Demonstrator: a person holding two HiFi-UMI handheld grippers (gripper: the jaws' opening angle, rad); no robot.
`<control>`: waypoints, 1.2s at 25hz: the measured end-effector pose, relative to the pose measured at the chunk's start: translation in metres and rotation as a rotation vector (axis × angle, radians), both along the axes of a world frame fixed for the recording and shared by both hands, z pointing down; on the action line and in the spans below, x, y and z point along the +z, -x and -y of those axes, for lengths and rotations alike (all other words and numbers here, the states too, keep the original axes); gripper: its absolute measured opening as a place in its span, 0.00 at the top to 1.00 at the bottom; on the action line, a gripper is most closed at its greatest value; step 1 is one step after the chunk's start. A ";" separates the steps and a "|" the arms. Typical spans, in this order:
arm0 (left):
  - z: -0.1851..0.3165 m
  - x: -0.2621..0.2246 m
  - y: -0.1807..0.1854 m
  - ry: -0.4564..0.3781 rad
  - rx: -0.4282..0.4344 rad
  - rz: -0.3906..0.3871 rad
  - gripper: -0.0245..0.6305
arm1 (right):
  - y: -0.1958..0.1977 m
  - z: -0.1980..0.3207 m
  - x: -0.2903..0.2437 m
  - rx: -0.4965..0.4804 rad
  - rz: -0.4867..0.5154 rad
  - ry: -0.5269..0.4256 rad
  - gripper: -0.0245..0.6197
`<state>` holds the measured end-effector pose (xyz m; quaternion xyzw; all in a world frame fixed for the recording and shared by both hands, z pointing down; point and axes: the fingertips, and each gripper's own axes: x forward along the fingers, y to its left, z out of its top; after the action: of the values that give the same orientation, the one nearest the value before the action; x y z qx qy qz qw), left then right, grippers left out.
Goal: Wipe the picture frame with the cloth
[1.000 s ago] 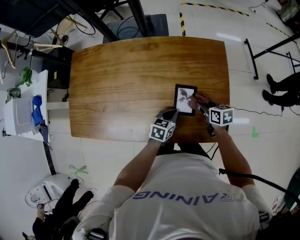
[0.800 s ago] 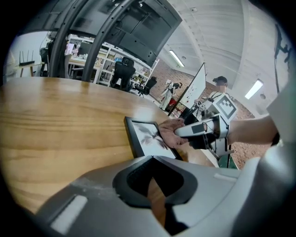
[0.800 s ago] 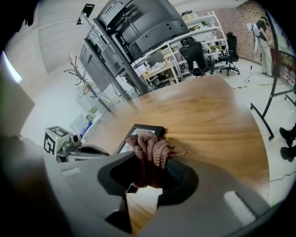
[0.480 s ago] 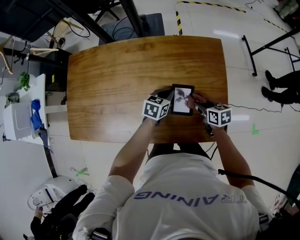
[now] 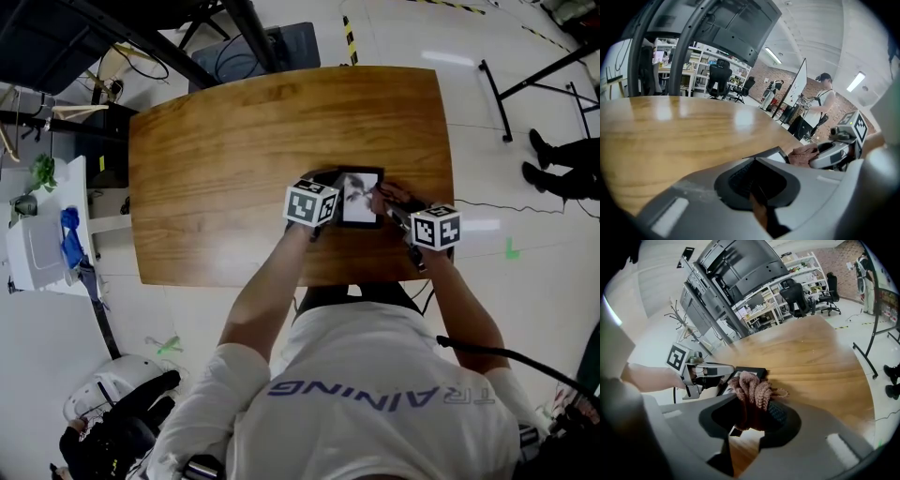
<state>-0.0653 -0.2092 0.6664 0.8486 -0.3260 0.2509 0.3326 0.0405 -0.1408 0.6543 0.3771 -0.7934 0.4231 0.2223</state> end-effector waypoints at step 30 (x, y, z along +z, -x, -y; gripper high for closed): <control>0.003 -0.001 0.002 0.017 -0.003 -0.020 0.95 | -0.005 -0.050 -0.001 0.063 0.059 0.121 0.77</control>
<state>-0.0678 -0.2118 0.6652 0.8478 -0.3218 0.2449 0.3433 0.0455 -0.0907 0.6533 0.3750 -0.7603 0.4880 0.2079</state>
